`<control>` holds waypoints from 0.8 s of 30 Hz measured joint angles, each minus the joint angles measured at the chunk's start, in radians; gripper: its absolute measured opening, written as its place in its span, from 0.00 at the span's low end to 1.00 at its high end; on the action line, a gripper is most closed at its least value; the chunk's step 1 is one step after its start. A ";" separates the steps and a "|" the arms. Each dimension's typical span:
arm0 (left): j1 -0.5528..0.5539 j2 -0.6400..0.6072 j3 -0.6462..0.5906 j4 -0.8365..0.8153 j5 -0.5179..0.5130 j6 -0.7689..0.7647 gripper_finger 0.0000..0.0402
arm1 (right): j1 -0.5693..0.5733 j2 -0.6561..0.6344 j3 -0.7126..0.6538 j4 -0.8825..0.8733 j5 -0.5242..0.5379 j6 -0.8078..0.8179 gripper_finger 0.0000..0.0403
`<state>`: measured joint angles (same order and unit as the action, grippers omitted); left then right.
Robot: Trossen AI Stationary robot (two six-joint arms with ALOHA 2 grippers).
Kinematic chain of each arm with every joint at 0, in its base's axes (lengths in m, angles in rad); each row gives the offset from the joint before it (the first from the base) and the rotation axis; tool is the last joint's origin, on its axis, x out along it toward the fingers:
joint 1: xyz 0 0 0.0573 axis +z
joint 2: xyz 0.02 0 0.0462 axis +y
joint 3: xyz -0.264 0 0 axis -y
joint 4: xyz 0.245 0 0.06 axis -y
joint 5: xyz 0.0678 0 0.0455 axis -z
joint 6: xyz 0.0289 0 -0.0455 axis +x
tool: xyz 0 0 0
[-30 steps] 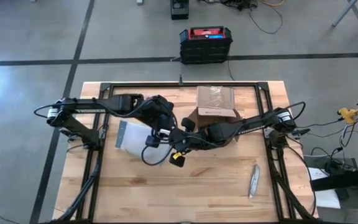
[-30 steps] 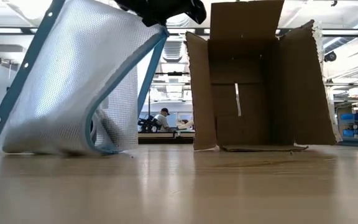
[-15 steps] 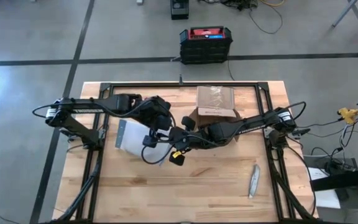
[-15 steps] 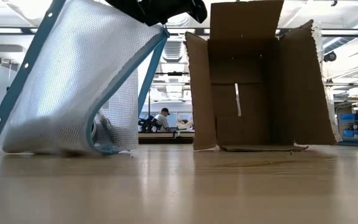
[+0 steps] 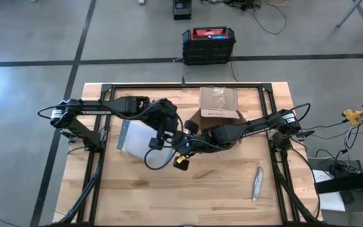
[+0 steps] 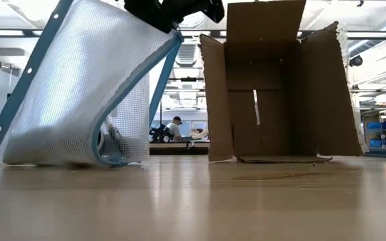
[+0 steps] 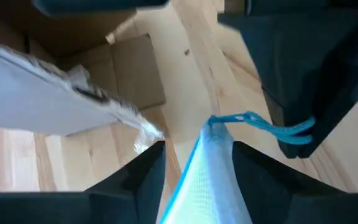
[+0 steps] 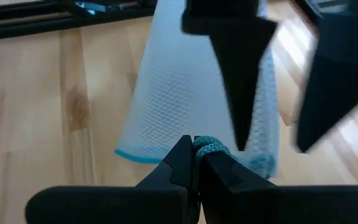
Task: Pack items into zip bag
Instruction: Close the blue transparent zip bag
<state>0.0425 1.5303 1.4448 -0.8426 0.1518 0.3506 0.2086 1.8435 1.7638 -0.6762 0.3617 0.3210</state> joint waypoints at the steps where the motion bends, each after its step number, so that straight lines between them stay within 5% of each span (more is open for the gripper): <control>1: -0.001 0.000 0.000 -0.003 0.004 0.004 0.29 | -0.001 -0.003 0.000 0.000 0.002 0.000 0.00; 7: -0.004 -0.001 0.000 -0.022 0.019 -0.006 0.02 | -0.006 -0.024 0.001 -0.019 0.009 0.001 0.00; 24: -0.003 -0.187 0.000 -0.030 -0.031 -0.099 0.00 | -0.012 -0.078 0.001 -0.108 0.006 0.022 0.00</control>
<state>0.0395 1.3433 1.4445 -0.8723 0.1210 0.2512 0.1968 1.7652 1.7649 -0.7843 0.3679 0.3431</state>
